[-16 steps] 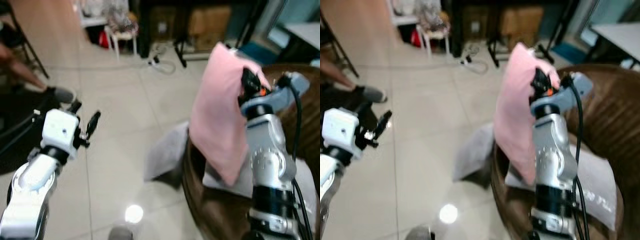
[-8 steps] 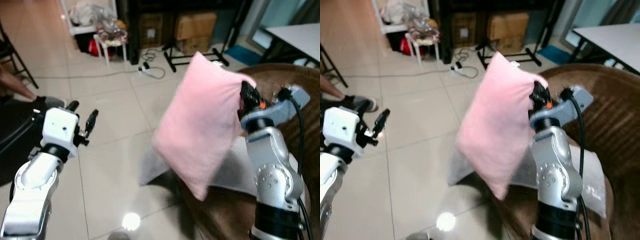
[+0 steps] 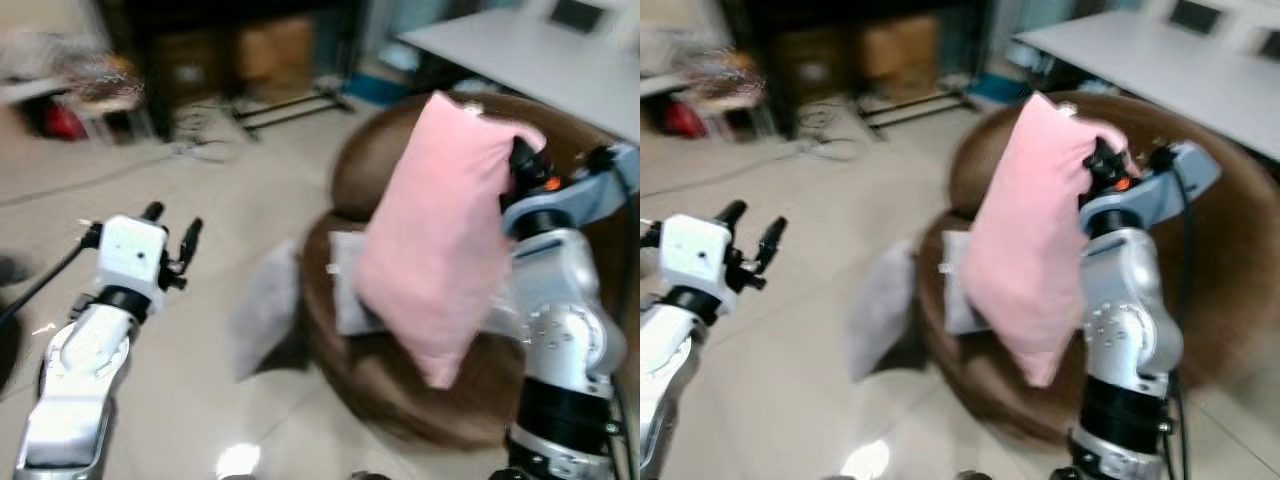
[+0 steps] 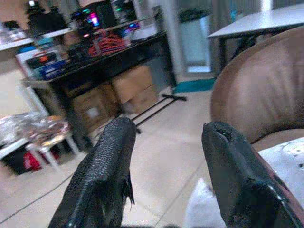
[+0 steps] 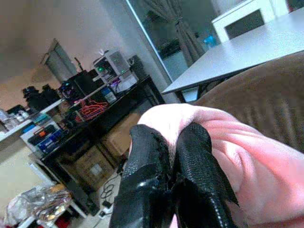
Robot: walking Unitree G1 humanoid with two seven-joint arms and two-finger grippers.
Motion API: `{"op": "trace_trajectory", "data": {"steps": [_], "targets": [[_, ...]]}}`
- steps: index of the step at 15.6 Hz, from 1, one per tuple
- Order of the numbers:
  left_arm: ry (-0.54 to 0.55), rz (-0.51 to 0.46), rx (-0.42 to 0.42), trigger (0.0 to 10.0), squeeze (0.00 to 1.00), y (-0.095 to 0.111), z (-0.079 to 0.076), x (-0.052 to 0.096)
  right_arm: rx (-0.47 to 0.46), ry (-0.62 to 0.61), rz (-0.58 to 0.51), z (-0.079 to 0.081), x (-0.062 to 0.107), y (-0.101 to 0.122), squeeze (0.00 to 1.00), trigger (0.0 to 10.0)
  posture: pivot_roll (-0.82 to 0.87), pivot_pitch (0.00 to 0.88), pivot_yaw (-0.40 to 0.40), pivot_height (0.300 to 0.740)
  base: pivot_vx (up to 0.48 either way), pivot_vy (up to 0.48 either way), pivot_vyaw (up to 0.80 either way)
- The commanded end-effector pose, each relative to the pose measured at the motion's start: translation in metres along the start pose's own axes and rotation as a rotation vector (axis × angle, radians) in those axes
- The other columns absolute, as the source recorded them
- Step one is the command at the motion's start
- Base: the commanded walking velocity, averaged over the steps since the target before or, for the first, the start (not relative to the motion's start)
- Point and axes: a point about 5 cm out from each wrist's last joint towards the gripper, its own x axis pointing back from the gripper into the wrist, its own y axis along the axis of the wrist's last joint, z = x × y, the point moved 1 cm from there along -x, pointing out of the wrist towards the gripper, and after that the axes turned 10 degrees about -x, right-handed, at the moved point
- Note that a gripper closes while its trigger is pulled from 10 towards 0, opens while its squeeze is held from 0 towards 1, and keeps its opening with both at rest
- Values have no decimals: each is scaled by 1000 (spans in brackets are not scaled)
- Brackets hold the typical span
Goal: Move the pillow to the sofa from floor
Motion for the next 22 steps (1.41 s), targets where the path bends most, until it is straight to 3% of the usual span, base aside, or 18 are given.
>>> {"op": "trace_trajectory", "data": {"steps": [1, 4, 7, 10, 17, 22], "targets": [[-4, -1, 2, 10000, 0, 0, -2, 0, 18, 52, -20, 13, -3, 7, 0, 10000, 47, 0, -39, 740, 0, 0, -800], [-6, 3, 0, 10000, 0, -1, -1, 3, 112, 83, 95, 11, 1, -16, 0, 10000, 51, 0, -43, 740, 272, 0, -494], [-7, 8, -3, 10000, 0, -2, -2, 5, 145, 81, 132, 6, 6, -28, 0, 10000, 51, 0, -46, 740, 331, 0, 0], [-12, 8, -6, 10000, 0, -2, -4, 4, 137, 73, 135, 5, 5, -29, 0, 10000, 52, 0, -47, 740, 341, 0, -196], [-23, 6, -12, 10000, 0, -2, -6, 4, 150, 39, 101, -1, -1, -22, 0, 10000, 54, 0, -54, 740, 343, 0, -800], [-28, -1, -13, 10000, 0, -1, -7, 4, 124, 133, 103, 14, -2, -21, 0, 10000, 55, 0, -60, 740, 343, 0, -638]]}}
